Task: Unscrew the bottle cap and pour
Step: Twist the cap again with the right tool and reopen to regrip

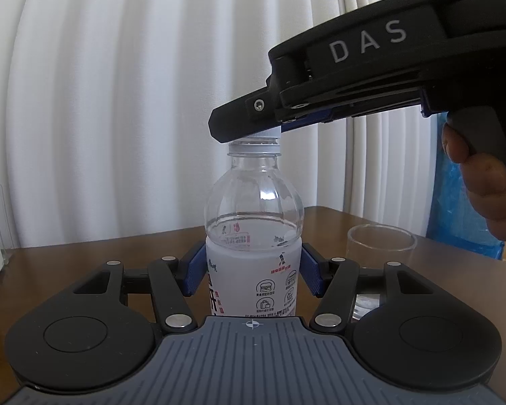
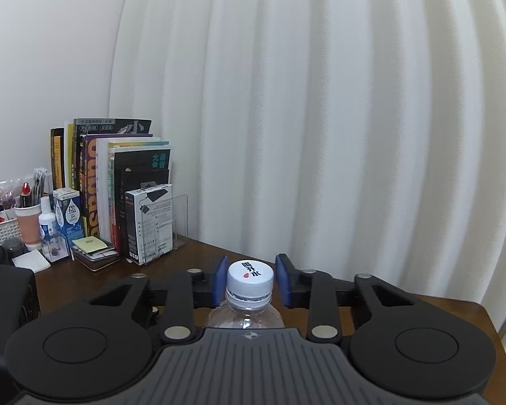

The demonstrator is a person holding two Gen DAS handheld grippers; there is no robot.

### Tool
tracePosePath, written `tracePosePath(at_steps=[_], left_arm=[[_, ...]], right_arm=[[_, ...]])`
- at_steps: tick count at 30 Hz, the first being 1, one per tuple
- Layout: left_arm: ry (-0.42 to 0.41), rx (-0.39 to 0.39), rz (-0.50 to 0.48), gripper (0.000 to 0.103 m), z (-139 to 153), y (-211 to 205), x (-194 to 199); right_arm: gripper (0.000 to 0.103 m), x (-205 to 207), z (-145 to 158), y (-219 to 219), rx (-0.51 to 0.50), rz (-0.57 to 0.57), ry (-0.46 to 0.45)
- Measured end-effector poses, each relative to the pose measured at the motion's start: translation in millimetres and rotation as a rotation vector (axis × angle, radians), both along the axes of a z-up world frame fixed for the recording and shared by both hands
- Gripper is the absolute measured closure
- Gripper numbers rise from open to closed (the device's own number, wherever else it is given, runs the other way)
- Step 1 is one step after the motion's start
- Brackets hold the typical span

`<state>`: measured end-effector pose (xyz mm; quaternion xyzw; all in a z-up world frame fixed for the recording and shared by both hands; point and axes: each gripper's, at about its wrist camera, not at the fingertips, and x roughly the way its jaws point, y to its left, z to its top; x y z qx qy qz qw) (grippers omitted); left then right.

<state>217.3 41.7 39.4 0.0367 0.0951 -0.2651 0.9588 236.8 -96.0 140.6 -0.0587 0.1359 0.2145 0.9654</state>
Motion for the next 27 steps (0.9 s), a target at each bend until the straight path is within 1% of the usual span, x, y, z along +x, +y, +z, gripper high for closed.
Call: tracePosePath(at_steps=[3,9,12,15,19,20,21,22,24,26,27], left_arm=[[0.0,-0.001,-0.003,0.045,-1,0,0],[-0.002,0.002,-0.016,0.045,-1,3,0],[-0.006,0.007,-0.019,0.046,-1,2,-1],[-0.007,0.009,-0.02,0.046,-1,2,-1],[-0.006,0.008,-0.018,0.046,-1,3,-2],[-0.005,0.008,-0.018,0.046,-1,3,-2],[-0.004,0.007,-0.017,0.046,-1,3,-2],[-0.004,0.007,-0.016,0.046,-1,3,-2],[-0.004,0.008,-0.014,0.046,-1,2,-3],[-0.003,0.008,-0.014,0.046,0,1,-3],[-0.002,0.006,-0.014,0.045,0,1,-3]], right_arm=[[0.071,2,1,-4,-0.006,0.036,0.0],[0.071,16,9,-25,-0.066,0.263,0.031],[0.071,28,13,-39,-0.04,0.358,0.071],[0.071,31,13,-45,-0.027,0.398,0.074],[0.07,24,13,-38,-0.033,0.372,0.048],[0.067,22,13,-37,-0.032,0.358,0.043],[0.05,21,13,-36,-0.03,0.343,0.038],[0.038,21,13,-36,-0.024,0.327,0.034],[0.036,20,15,-36,-0.007,0.304,0.03],[0.03,11,17,-33,0.002,0.263,0.002],[0.024,5,18,-30,0.0,0.231,-0.02]])
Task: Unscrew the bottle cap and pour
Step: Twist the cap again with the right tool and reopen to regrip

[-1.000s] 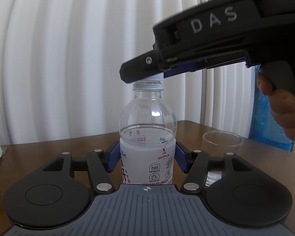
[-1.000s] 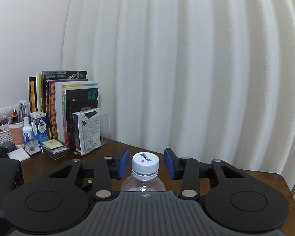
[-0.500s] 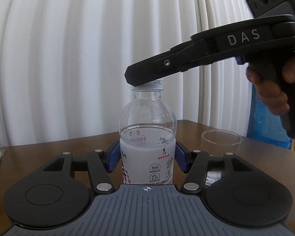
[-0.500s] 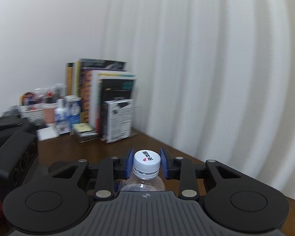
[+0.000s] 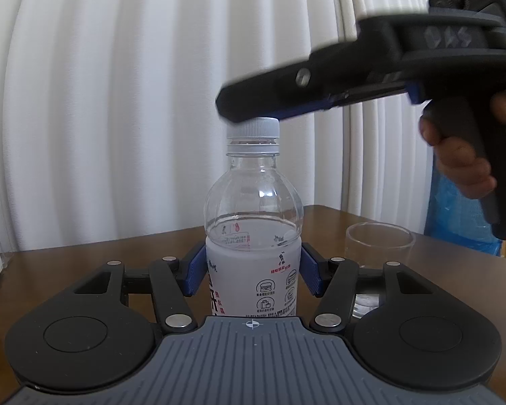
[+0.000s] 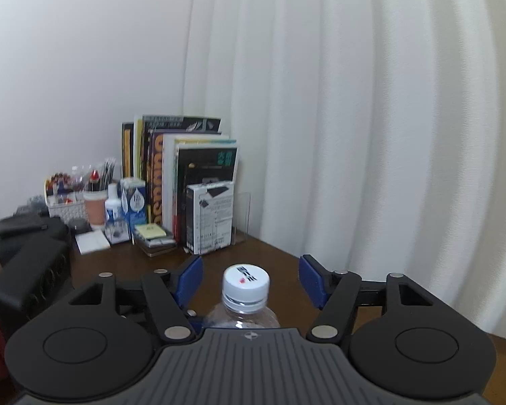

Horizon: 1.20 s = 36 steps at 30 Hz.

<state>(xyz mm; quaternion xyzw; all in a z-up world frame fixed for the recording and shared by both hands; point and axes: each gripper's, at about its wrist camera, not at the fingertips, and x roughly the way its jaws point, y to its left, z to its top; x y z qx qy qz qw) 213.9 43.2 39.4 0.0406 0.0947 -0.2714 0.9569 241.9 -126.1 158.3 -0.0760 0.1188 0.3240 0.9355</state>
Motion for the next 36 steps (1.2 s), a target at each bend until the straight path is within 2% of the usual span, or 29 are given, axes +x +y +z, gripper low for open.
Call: tracePosePath(at_steps=[1,3,7,10,12,16,20,22,25,30,33,36], left_arm=[[0.001,-0.001,0.0,0.045,0,0,0],[0.002,-0.003,0.001,0.045,0,0,1],[0.005,-0.006,0.002,0.045,1,1,2],[0.006,-0.008,0.003,0.045,1,1,2],[0.006,-0.009,0.002,0.045,1,2,2],[0.009,-0.011,0.002,0.045,1,1,3],[0.009,-0.011,0.001,0.045,2,3,4],[0.01,-0.012,0.001,0.045,2,4,3],[0.01,-0.011,0.001,0.045,1,4,4],[0.009,-0.011,-0.001,0.045,1,6,6],[0.006,-0.008,0.019,0.045,2,-8,-11],[0.003,-0.004,0.014,0.045,1,-9,-11]], right_arm=[[0.017,-7,1,4,-0.005,-0.047,-0.027],[0.014,-18,-1,10,-0.013,-0.146,-0.071],[0.014,-36,-7,25,0.028,-0.301,-0.108],[0.014,-37,-15,32,0.052,-0.349,-0.097],[0.018,-37,-21,38,0.059,-0.35,-0.101],[0.051,-29,-29,48,0.01,-0.364,-0.086],[0.054,-25,-31,49,0.011,-0.373,-0.072],[0.064,-27,-31,50,-0.002,-0.379,-0.079],[0.071,-26,-32,51,-0.017,-0.376,-0.072],[0.071,-25,-31,44,-0.018,-0.33,-0.063],[0.071,-22,-27,32,-0.039,-0.237,-0.052],[0.071,-14,-20,16,-0.065,-0.125,-0.031]])
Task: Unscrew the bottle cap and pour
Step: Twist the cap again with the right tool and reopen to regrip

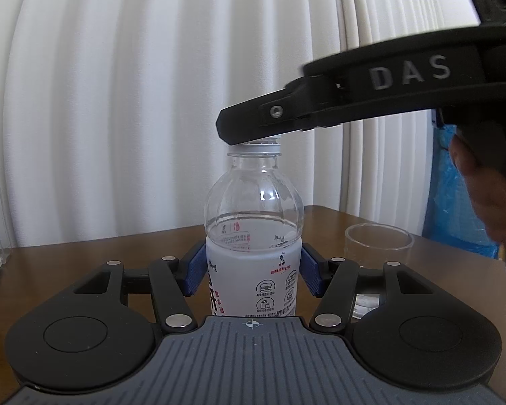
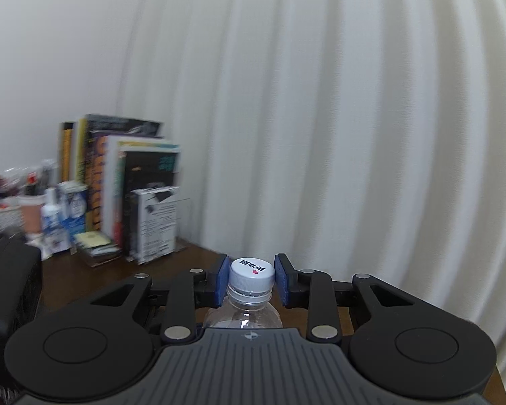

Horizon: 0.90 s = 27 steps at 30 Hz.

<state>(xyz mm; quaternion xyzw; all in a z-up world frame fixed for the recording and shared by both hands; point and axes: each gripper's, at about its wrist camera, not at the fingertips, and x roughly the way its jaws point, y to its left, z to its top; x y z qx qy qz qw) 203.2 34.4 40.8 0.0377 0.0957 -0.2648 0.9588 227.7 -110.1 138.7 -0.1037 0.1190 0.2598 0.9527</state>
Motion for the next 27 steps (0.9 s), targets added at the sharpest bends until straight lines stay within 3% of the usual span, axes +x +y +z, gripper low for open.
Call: tracePosePath(at_steps=[5,10,18,20,22,27], left_arm=[[-0.008,0.012,-0.001,0.045,-1,-1,-4],[-0.012,0.016,-0.001,0.045,-1,-4,-5],[-0.01,0.015,0.0,0.045,0,-5,-9],[-0.01,0.015,0.001,0.045,1,-7,-10],[-0.008,0.013,0.001,0.045,1,-5,-11],[-0.006,0.01,0.002,0.045,3,-5,-17]], right_arm=[[0.071,22,10,-27,0.014,0.218,0.062],[0.071,37,11,-42,0.055,0.326,0.102],[0.07,29,10,-33,0.042,0.285,0.055],[0.066,26,10,-30,0.039,0.256,0.042],[0.05,19,13,-27,0.042,0.219,0.024],[0.05,-3,12,-4,0.035,0.063,-0.035]])
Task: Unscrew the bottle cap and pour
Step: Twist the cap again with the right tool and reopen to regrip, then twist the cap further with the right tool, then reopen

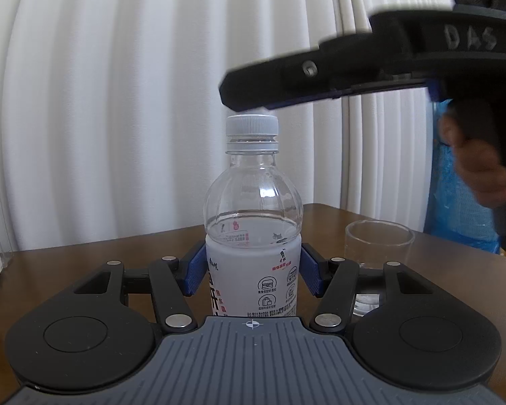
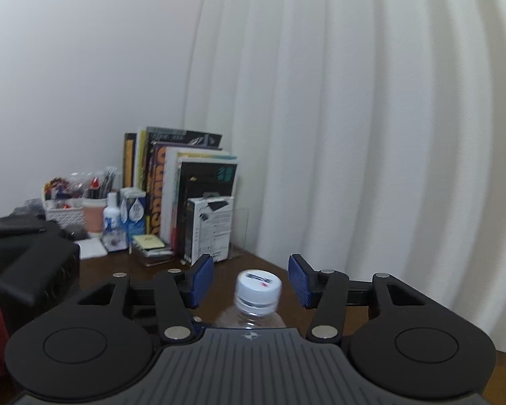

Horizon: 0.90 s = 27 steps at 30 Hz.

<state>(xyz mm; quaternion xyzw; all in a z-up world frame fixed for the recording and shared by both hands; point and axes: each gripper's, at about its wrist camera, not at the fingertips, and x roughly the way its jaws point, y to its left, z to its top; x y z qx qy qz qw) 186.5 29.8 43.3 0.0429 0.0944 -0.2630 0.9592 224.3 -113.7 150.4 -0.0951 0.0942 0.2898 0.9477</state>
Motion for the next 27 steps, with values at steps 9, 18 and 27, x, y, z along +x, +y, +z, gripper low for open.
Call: tracePosePath(at_steps=[9,18,27], left_arm=[[0.004,-0.008,0.002,0.045,2,0,0],[0.01,-0.014,0.002,0.045,0,1,12],[0.009,-0.017,-0.004,0.045,1,5,11]], right_arm=[[0.053,-3,-18,33,0.002,-0.266,-0.016],[0.07,-5,-25,44,-0.012,-0.332,-0.014],[0.071,3,-15,18,-0.018,-0.163,0.048]])
